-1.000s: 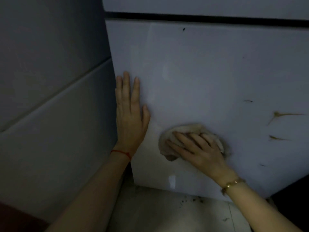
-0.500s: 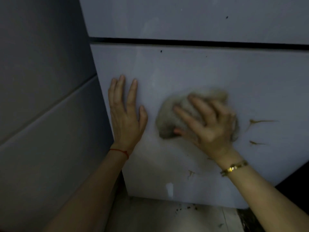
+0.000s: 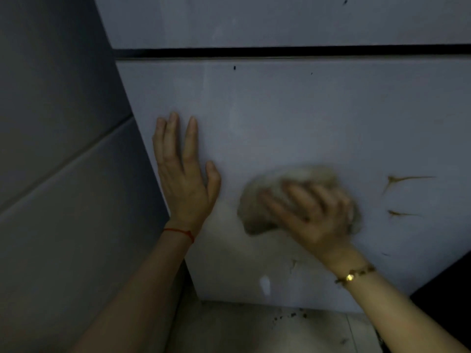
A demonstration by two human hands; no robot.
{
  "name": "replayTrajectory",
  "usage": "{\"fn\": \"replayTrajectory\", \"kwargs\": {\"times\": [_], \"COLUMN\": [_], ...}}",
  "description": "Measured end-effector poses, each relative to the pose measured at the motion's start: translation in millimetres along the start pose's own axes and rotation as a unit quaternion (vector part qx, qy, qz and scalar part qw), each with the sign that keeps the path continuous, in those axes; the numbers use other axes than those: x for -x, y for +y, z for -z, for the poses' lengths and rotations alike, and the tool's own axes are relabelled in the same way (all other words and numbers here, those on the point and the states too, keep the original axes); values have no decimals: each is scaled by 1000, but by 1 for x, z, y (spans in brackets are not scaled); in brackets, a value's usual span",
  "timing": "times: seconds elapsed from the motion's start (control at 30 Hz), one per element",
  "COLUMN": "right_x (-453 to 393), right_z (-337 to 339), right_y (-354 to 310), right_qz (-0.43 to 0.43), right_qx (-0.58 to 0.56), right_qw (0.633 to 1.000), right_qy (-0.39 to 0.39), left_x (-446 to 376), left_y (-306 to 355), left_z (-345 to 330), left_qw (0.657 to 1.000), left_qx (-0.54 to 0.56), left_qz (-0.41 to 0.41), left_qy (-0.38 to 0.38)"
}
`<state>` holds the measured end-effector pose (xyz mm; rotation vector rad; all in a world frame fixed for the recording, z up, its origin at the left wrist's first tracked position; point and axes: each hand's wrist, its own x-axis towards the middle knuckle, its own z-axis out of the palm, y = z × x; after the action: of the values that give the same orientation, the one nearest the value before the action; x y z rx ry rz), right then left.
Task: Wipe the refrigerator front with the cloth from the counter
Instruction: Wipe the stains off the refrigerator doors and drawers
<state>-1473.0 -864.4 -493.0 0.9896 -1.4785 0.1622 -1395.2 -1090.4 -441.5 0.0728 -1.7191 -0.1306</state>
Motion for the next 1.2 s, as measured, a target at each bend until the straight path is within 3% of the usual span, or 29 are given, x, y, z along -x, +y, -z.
{"fn": "replayTrajectory", "kwargs": {"times": [0.07,0.13,0.3,0.37,0.5,0.63,0.7,0.87,0.93,1.1,1.2], "right_x": [34,38,-30,-37,40,94,81,43,66,164,153], "right_z": [0,5,14,10,1,6,11,3,1,6,9], "right_y": [-6,1,33,28,-12,-19,-10,1,-12,-50,-40], "right_qz": [67,70,-152,-183,-76,34,20,-120,-109,-35,-16], "right_qx": [-1,-6,7,17,50,12,1,39,49,33,11], "right_qw": [996,996,984,976,996,993,996,991,993,983,986], "right_qy": [-51,-55,91,114,1,-108,-88,34,7,-176,-168], "left_x": [0,1,0,0,1,10,18,43,47,48,48], "left_y": [0,1,3,4,5,14,20,28,27,26,28], "left_z": [-1,-1,0,0,2,-2,-4,-15,-18,-20,-21], "left_qw": [1000,1000,1000,1000,1000,999,999,999,1000,1000,1000], "left_qx": [11,15,11,16,15,26,35,34,23,19,14], "left_qz": [7,7,12,11,11,14,9,3,-5,-18,-21], "left_qy": [7,12,18,18,22,20,9,-18,-19,-4,0]}}
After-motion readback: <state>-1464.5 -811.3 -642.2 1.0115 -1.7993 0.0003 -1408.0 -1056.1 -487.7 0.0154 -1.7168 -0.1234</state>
